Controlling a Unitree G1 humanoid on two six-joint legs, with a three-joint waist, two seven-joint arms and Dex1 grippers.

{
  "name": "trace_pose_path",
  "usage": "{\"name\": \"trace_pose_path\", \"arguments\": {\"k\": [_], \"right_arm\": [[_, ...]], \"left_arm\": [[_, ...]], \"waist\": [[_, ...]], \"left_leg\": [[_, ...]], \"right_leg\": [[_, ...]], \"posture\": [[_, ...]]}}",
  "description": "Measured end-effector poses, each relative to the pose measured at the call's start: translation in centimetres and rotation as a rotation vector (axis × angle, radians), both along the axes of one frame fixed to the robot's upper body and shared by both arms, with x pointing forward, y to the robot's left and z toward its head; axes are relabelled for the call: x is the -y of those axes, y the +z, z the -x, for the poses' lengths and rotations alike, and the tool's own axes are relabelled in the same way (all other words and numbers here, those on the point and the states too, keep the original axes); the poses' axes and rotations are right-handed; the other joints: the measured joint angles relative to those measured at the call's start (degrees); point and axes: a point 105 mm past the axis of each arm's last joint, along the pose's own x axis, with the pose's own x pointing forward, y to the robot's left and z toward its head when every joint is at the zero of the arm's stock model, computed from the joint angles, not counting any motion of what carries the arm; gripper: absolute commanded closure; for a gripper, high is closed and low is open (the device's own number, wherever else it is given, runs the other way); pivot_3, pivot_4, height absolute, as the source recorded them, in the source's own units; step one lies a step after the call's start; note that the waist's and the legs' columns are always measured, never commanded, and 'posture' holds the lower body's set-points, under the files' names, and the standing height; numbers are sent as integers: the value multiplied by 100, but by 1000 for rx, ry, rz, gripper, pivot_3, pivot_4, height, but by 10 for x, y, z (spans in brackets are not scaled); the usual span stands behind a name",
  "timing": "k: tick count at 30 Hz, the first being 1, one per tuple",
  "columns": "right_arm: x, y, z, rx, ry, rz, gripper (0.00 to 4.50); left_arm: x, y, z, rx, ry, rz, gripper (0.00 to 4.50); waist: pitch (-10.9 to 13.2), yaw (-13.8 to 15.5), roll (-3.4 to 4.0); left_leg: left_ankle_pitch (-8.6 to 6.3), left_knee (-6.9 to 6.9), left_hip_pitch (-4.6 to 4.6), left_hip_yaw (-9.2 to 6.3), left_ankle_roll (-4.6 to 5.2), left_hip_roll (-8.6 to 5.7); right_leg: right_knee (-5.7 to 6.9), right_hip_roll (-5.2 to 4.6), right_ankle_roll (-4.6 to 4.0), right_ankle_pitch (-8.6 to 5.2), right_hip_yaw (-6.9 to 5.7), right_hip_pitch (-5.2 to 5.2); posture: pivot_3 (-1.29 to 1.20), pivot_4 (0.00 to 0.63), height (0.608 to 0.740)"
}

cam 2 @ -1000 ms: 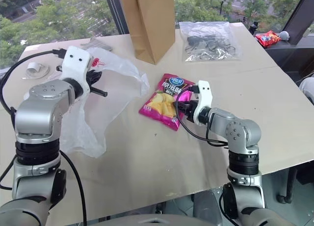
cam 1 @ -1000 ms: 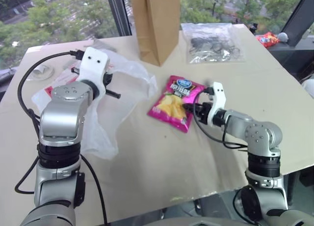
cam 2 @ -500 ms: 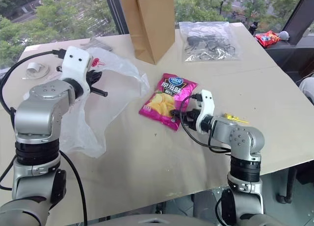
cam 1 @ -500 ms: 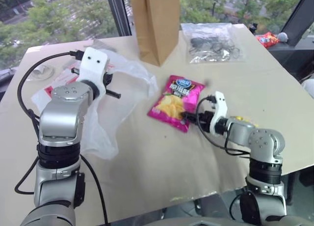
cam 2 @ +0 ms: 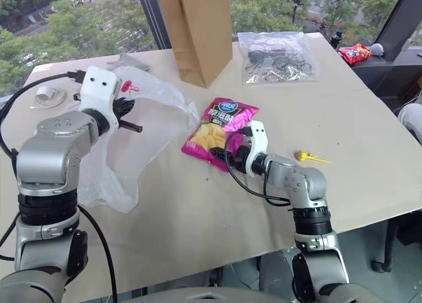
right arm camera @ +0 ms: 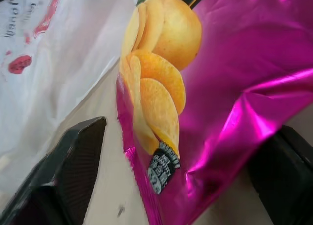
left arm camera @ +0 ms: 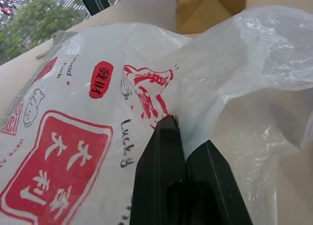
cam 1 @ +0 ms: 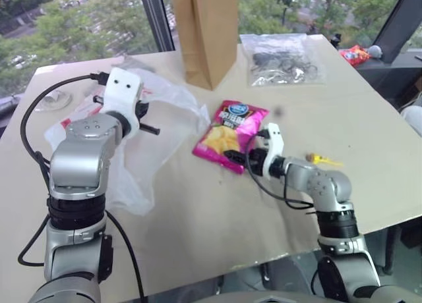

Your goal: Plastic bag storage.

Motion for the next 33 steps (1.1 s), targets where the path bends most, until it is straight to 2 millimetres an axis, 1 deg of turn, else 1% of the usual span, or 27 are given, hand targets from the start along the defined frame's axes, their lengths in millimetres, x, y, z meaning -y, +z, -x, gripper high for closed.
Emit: {"name": "trace_pose_path", "arguments": {"k": [3, 4, 6, 8, 10, 12, 14, 15, 17, 18, 20, 22, 24, 27, 30, 32, 33], "right_arm": [[4, -6, -5, 45, -21, 37, 2871], [5, -7, -6, 56, -23, 44, 3467], [4, -6, -5, 92, -12, 47, 4424], [1, -3, -3, 112, 5, 43, 4467], [6, -2, 1, 111, 13, 27, 4467], [12, 2, 11, 92, 47, -6, 4467], [19, 13, 27, 77, 111, -57, 4467], [20, 27, 39, 96, 170, -82, 4467], [21, 43, 51, 125, 233, -108, 4467], [22, 53, 67, 131, 318, -111, 4467], [22, 60, 83, 127, 405, -102, 4467], [20, 61, 95, 100, 491, -74, 4467], [17, 65, 100, 98, 545, -63, 4467], [5, 73, 97, 112, 598, -45, 4467], [-8, 68, 86, 91, 617, -5, 4467], [-16, 62, 77, 78, 620, 11, 4467], [-17, 58, 68, 69, 607, 23, 4467]], "left_arm": [[0, 0, 1, -2, 0, 0, 4500], [1, 0, 1, -1, -1, 0, 4500], [1, 1, 2, 1, -2, -1, 4500], [3, 1, 2, -1, -7, 3, 4500], [3, 1, 2, -2, -6, 6, 4500], [2, 1, 2, -1, -3, 9, 4500], [2, 3, 0, 2, -1, 17, 4500], [3, 5, -3, 4, -3, 28, 4500], [6, 9, -6, 10, -11, 42, 4500], [9, 12, -11, 12, -20, 59, 4500], [12, 17, -16, 19, -26, 72, 4500], [16, 21, -21, 26, -42, 74, 4500], [19, 21, -24, 24, -57, 68, 4500], [23, 17, -26, 2, -84, 82, 4500], [31, 17, -23, -13, -147, 102, 4500], [35, 20, -16, -19, -203, 93, 4500], [39, 23, -10, -18, -240, 86, 4500]], "waist": [[0, 2, -1], [0, 1, 0], [-1, -4, -1], [-1, 0, -2], [0, 18, -1], [1, 44, -1], [7, 53, 2], [8, 51, 2], [8, 52, 2], [9, 57, 3], [9, 54, 1], [9, 47, 1], [9, 30, 1], [10, 16, 0], [11, 26, -2], [12, 14, -3], [13, 15, -3]], "left_leg": [[4, 4, 1, -3, -5, 1], [4, 4, 1, -3, -6, 1], [4, 3, 0, -4, -7, 5], [4, 4, -1, -4, -7, 6], [4, 4, -7, -9, -7, 5], [4, 3, -23, -23, -7, 4], [4, 3, -36, -29, -7, 4], [4, 3, -36, -30, -6, 3], [4, 0, -35, -32, -6, 3], [4, -1, -37, -35, -6, 3], [4, -2, -35, -36, -6, 3], [4, -1, -34, -33, -5, 2], [4, -1, -32, -30, -5, 2], [4, -1, -32, -30, -6, 3], [4, -1, -36, -30, -5, 1], [4, -2, -37, -29, -5, 1], [3, -4, -38, -30, -5, 1]], "right_leg": [[11, 1, -4, 2, 0, -1], [11, 2, -4, 2, 0, -1], [11, 4, -4, 2, 0, -4], [10, 3, -5, 3, 0, -4], [8, 1, -5, 3, -3, -6], [-3, -1, -5, 3, -15, -11], [-13, -1, -5, 3, -22, -14], [-16, -1, -5, 3, -24, -13], [-20, -1, -5, 3, -26, -12], [-22, -1, -5, 3, -29, -12], [-23, 1, -5, 3, -31, -9], [-22, 0, -5, 3, -28, -9], [-19, 0, -5, 3, -25, -10], [-16, 2, -5, 3, -25, -12], [-21, -1, -5, 3, -25, -13], [-24, -2, -4, 3, -24, -13], [-27, -2, -5, 3, -25, -14]], "posture": [[0, 150, 740], [0, 150, 740], [0, 150, 740], [0, 150, 740], [0, 150, 740], [0, 150, 740], [0, 150, 740], [0, 150, 740], [0, 150, 740], [0, 150, 740], [0, 150, 740], [0, 150, 740], [0, 150, 740], [0, 150, 740], [0, 150, 740], [0, 150, 740], [0, 150, 740]]}}
